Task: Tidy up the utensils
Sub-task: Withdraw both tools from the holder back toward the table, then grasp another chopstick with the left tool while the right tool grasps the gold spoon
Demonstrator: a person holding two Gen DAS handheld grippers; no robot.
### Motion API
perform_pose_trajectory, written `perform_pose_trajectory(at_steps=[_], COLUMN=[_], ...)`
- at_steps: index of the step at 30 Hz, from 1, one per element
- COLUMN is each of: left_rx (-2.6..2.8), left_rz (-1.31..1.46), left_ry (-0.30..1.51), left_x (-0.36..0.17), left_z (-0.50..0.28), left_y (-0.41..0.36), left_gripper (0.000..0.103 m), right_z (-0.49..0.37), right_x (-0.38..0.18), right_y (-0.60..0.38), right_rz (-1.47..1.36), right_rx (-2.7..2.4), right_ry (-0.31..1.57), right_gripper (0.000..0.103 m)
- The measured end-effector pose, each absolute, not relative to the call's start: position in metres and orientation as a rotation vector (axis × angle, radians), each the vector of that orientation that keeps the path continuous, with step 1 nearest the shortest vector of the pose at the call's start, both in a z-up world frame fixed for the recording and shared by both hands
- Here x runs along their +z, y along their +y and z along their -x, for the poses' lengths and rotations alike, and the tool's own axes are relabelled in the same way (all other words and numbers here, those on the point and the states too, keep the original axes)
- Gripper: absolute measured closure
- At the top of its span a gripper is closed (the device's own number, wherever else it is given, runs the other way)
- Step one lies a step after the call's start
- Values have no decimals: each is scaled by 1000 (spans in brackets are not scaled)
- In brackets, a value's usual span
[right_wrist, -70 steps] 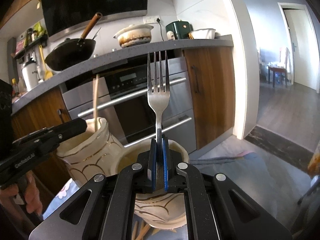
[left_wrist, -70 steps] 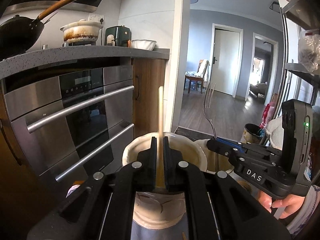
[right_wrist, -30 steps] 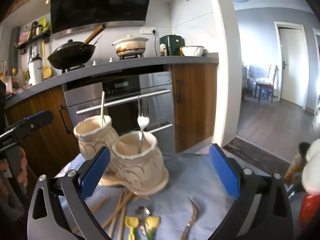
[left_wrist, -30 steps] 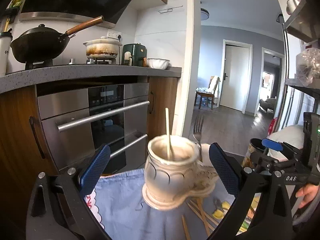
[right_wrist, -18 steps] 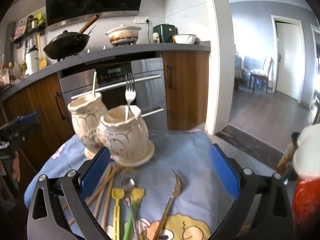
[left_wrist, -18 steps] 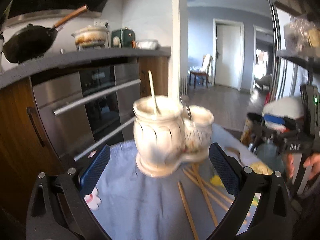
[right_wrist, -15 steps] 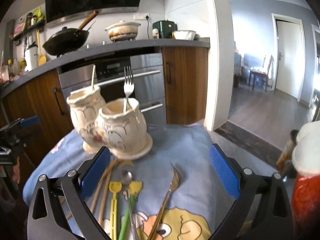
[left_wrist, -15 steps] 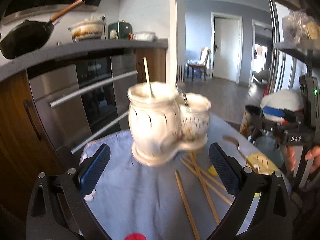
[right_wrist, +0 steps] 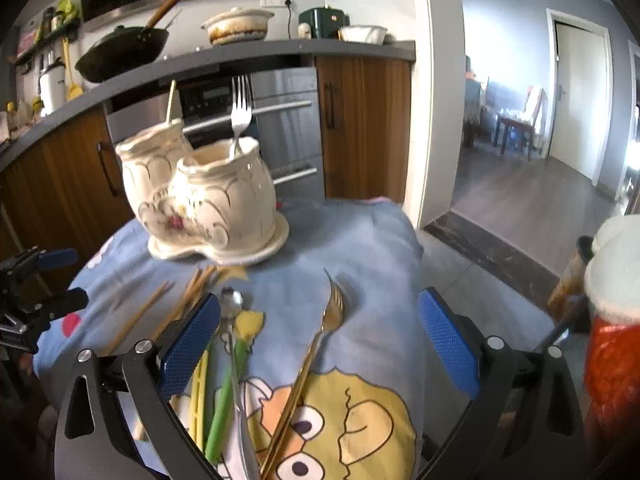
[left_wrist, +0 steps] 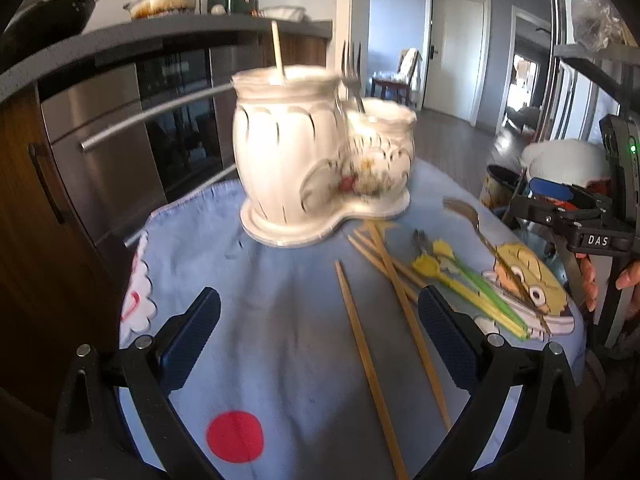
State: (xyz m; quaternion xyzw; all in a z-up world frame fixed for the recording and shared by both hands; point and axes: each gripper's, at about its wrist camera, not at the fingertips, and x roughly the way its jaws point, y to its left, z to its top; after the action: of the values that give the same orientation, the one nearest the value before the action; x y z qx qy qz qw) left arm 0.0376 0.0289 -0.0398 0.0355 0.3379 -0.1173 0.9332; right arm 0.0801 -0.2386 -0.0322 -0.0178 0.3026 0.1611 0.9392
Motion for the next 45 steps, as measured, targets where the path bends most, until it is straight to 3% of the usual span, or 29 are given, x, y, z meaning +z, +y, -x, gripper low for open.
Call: perform_pose_trajectory(at_steps=[15, 17, 21, 23, 26, 35, 45], left_rx=[-253, -255, -269, -282, -302, -316, -331], left_rz=[-176, -201, -207, -201, -202, -202, -220], left_ry=[806, 817, 855, 880, 922, 947, 991], left_x=[-70, -71, -73, -75, -78, -78, -76], left_z=[-31, -30, -31, -32, -31, -35, -31], left_y=[7, 3, 1, 1, 1, 4, 3], left_gripper=[6, 16, 31, 48, 63, 81, 92], right_z=[-92, -95, -100, -100, -102, -110, -113], right_x=[-69, -72, -77, -79, -79, -78, -77], right_y=[-235, -232, -226, -224, -221, -219, -214], right_rz=[63, 71, 80, 81, 81, 82, 85], right_rx=[269, 275, 277, 281, 289, 286, 302], right_ry=[778, 800, 843, 852, 862, 871, 896], right_gripper=[8, 15, 43, 51, 60, 79, 89])
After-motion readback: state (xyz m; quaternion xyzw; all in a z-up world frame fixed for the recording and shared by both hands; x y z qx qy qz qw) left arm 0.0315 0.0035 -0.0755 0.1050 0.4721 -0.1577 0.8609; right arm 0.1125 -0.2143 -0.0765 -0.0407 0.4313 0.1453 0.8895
